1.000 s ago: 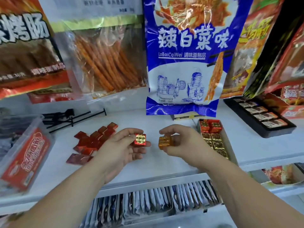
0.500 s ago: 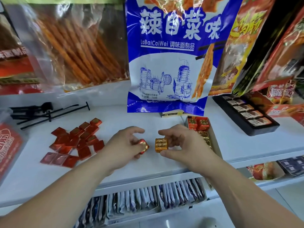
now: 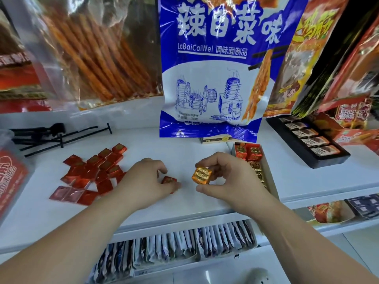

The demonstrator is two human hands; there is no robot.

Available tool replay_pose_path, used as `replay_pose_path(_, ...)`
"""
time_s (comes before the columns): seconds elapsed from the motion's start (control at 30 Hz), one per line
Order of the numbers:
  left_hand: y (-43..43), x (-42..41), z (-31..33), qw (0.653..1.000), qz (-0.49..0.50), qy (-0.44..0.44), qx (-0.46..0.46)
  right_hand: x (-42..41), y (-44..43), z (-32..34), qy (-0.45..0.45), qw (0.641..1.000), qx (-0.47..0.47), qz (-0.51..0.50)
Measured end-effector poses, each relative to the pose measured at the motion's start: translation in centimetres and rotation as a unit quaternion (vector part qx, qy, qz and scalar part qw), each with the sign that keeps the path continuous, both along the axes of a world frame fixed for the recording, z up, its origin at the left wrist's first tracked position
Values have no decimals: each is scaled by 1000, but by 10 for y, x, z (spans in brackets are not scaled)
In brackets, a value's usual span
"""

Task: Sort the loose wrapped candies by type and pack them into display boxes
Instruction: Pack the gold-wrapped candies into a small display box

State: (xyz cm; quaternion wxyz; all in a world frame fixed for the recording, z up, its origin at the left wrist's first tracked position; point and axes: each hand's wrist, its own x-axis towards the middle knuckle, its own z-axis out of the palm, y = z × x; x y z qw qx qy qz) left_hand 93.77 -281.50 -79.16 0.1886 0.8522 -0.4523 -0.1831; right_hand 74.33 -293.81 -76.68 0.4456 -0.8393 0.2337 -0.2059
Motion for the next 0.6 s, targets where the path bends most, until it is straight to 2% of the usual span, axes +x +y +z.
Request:
replay_pose_path(0.1, 2, -8, 2, 998, 0, -60, 33, 1, 4, 3, -20, 1000, -4, -18)
replay_pose_path(0.3, 3, -8, -2, 998, -42, -35, -15, 2, 8, 9, -79, 993, -68, -54)
replay_pose_path(0.4, 3, -7, -1, 998, -56, -24, -14, 1, 9, 8, -70, 994, -66, -46)
replay_pose_path(0.47, 3, -3, -1, 998, -61, -25, -8, -2, 6, 5, -19, 998, -51, -28)
replay_pose_path(0.6, 6, 9, 4, 996, -87, 1, 10, -3, 5, -3, 180, 972, -143, 52)
